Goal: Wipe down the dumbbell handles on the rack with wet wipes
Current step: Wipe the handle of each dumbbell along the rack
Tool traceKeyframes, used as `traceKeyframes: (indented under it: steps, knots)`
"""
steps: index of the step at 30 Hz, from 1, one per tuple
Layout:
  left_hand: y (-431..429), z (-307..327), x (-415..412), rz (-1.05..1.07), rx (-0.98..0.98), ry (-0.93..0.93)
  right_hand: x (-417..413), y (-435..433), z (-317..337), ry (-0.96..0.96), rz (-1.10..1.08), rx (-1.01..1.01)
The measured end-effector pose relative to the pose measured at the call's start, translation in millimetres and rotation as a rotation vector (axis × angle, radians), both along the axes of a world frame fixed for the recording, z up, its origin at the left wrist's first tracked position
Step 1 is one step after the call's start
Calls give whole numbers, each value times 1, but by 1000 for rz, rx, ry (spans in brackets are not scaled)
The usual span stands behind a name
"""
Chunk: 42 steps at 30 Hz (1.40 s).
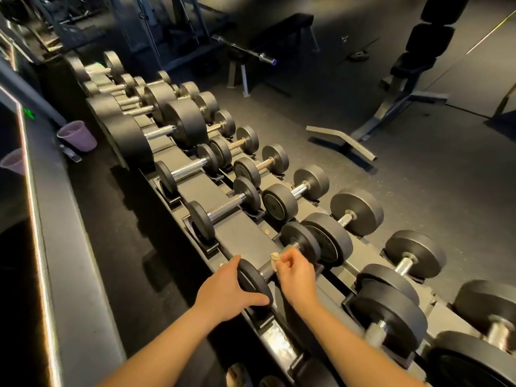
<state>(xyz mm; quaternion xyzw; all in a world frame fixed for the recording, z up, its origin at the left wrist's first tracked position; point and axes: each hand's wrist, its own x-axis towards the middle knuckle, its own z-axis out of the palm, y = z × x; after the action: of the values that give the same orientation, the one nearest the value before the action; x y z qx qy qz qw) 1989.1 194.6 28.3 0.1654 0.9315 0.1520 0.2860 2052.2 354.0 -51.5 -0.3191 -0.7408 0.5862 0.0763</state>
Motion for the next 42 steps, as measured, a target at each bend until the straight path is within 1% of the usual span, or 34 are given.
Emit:
traceKeyframes:
  steps: [3, 5, 6, 7, 10, 11, 12, 13, 14, 16, 18, 19, 21, 23, 24, 26, 28, 30, 32, 33, 34, 36, 39, 41, 42]
  knots:
    - [1, 1, 0, -9, 0, 3, 5, -11, 3, 42, 214, -70]
    - [1, 1, 0, -14, -2, 6, 7, -7, 3, 24, 324, -34]
    - [1, 2, 1, -14, -3, 6, 6, -2, 3, 5, 317, 9]
    - [1, 3, 1, -14, -3, 7, 4, 5, 2, -17, 265, 58]
    - [1, 4, 3, -18, -2, 2, -2, 22, 2, -82, 14, 176]
    - [1, 4, 3, -17, -4, 3, -3, 22, 4, -89, 10, 206]
    - [1, 4, 3, -19, -8, 5, -4, 19, 6, -92, 76, 226]
    - [1, 4, 3, -20, -13, 7, -6, 15, 8, -81, 200, 259]
    - [2, 4, 3, -22, -18, 10, -8, 11, 13, -60, 348, 316]
    - [3, 4, 2, -31, -25, 13, -17, 9, 23, -43, 608, 499]
    - [3, 4, 3, -30, -26, 11, -38, 18, 28, -62, 762, 735]
    - [3, 5, 3, -25, -26, 8, -49, 22, 32, -128, 819, 852]
    - [2, 4, 3, -12, -31, -2, -70, 29, 38, -349, 887, 1086]
    - [1, 4, 3, -2, -34, -7, -84, 32, 44, -536, 940, 1203]
    - [2, 4, 4, 0, -37, -3, -89, 30, 46, -584, 979, 1203]
    - [3, 3, 5, -6, -47, 13, -94, 21, 49, -612, 1068, 1100]
    - [4, 3, 6, -13, -54, 23, -95, 12, 50, -585, 1151, 938]
    - [4, 2, 7, -20, -45, 33, -94, 10, 50, -495, 1203, 748]
    - [3, 2, 7, -33, -32, 43, -91, 15, 49, -407, 1176, 550]
    - [3, 2, 7, -39, -31, 43, -88, 18, 47, -376, 1154, 507]
    - [2, 2, 7, -40, -32, 42, -85, 21, 44, -348, 1125, 512]
    - [1, 1, 6, -38, -30, 41, -78, 26, 35, -312, 1021, 617]
    - [0, 1, 7, -32, -11, 39, -54, 34, 16, -242, 704, 814]
    - [-1, 1, 6, -40, -8, 39, -36, 36, 2, -198, 470, 871]
    - [-1, 1, 6, -44, -8, 38, -28, 33, -3, -183, 361, 852]
